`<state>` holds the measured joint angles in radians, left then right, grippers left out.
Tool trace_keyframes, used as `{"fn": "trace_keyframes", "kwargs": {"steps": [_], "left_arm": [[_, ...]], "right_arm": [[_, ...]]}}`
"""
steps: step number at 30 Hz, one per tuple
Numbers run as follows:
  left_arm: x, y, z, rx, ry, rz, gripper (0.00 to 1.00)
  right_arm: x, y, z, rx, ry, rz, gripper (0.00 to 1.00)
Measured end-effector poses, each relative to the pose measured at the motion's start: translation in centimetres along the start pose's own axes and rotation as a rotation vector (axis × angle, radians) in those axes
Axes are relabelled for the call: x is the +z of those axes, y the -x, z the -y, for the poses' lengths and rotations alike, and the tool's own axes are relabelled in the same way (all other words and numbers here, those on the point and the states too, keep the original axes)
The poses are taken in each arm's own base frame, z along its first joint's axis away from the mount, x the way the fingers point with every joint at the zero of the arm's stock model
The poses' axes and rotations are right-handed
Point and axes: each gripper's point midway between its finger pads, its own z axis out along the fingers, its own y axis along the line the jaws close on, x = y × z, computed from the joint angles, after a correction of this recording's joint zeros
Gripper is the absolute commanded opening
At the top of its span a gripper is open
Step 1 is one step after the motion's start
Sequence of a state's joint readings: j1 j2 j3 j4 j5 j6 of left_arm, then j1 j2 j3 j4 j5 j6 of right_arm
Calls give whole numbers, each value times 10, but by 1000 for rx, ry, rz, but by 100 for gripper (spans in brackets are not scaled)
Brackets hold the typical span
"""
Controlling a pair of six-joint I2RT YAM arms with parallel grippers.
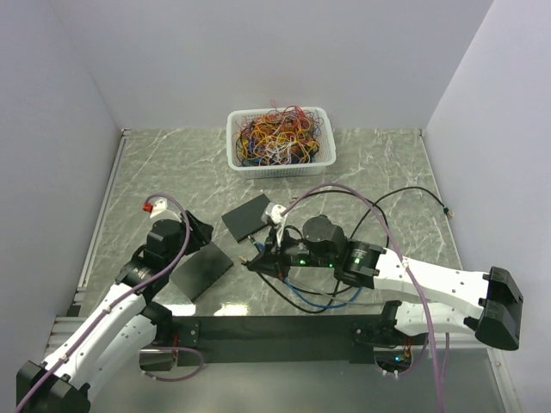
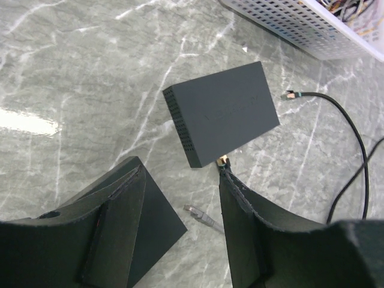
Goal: Insert the plug into the switch port
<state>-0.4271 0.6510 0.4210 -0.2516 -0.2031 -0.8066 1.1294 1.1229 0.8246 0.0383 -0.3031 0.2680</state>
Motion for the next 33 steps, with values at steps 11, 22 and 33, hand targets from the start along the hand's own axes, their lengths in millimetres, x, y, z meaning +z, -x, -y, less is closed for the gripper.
{"fn": "trace_keyframes", "kwargs": {"steps": [11, 22, 33], "left_arm": [[-11, 7, 29, -15, -152, 13, 60], [-13, -10, 62, -7, -375, -44, 60], [-26, -44, 99, -9, -639, -126, 58]], "right_arm": [[-10, -37, 74, 191, -185, -34, 0], [3, -85, 148, 417, -326, -141, 0], [5, -56, 114, 391, -106, -55, 0]]}}
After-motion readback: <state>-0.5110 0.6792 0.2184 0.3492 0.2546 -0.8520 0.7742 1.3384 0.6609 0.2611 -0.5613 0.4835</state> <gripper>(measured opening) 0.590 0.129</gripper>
